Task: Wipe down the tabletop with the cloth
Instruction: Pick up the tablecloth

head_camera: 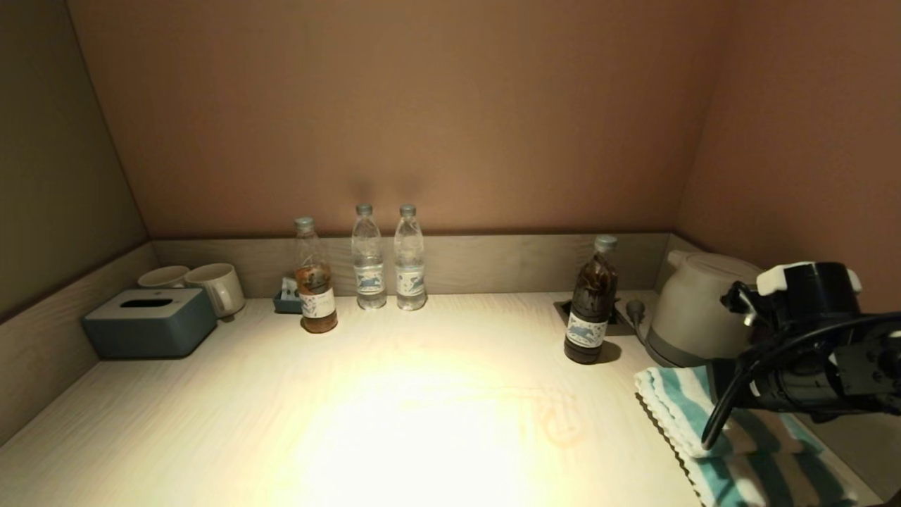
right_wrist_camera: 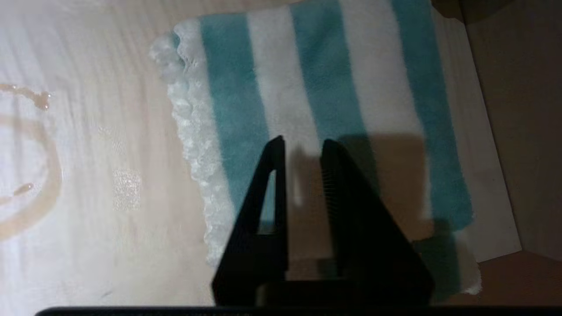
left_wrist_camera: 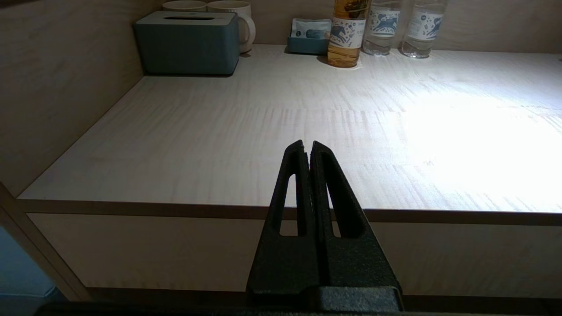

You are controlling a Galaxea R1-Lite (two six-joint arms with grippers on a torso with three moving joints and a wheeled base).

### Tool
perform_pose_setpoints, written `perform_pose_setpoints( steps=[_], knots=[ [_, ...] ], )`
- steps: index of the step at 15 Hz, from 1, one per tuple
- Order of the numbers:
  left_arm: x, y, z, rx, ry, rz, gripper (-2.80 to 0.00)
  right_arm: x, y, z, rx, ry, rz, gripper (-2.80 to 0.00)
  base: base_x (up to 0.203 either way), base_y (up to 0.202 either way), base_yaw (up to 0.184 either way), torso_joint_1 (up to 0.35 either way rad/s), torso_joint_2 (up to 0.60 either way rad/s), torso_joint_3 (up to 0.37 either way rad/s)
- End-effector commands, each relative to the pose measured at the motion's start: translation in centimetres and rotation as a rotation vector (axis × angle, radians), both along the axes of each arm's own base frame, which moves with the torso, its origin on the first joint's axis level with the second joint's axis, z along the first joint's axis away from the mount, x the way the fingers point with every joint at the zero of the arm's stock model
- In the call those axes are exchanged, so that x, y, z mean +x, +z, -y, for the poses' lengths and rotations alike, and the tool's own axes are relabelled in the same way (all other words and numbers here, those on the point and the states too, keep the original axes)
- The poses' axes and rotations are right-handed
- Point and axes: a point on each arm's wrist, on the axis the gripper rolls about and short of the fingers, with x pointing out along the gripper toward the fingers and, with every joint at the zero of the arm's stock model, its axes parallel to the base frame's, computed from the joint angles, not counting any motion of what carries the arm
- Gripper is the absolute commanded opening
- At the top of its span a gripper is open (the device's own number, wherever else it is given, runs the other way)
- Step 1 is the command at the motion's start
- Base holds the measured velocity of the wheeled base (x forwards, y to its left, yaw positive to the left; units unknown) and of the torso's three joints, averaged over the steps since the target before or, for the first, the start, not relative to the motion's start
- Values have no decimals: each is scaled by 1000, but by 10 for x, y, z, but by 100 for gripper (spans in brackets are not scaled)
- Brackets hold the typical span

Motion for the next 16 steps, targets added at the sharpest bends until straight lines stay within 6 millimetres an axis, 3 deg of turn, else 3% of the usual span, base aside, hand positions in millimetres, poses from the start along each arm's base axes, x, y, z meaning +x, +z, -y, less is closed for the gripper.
perform_pose_setpoints(
  steps=[1, 4, 9, 16],
  knots=[
    [0, 0, 0, -1, 1, -2, -280, -9, 6, 0, -1, -4, 9, 0, 0, 0, 0, 0, 0, 0],
    [0, 0, 0, -1, 1, -2, -280, -11, -2, 3, 10, -17, -18, 0, 0, 0, 0, 0, 0, 0],
    [0, 0, 0, -1, 1, -2, -280, -7, -18, 31, 32, -108, -75, 0, 0, 0, 0, 0, 0, 0],
    [0, 0, 0, -1, 1, -2, -280, -22, -6, 50, 195, -198, 10, 0, 0, 0, 0, 0, 0, 0]
  ],
)
